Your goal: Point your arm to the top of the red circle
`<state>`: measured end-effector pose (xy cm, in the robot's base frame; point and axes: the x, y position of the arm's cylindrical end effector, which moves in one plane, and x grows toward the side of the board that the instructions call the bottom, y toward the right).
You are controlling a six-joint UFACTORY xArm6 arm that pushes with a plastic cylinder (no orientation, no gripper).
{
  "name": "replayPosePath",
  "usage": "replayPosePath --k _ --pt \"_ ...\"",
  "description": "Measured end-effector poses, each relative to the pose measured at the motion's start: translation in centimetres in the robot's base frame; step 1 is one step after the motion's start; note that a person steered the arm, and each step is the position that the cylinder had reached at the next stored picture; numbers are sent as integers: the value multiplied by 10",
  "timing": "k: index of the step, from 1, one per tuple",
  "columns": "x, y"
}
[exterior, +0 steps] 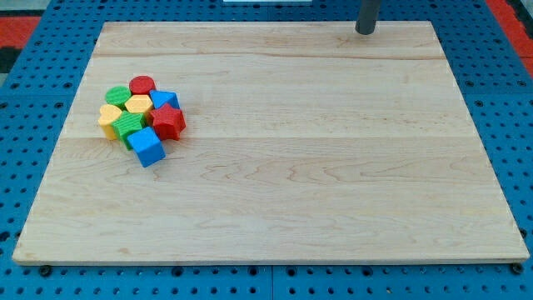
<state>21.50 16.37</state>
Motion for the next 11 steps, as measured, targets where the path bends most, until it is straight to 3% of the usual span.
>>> replayPosePath --k 4,7,8,11 --pt "-23 -13" --pt "-9 -90" --pt "24 -143" --pt "68 -378"
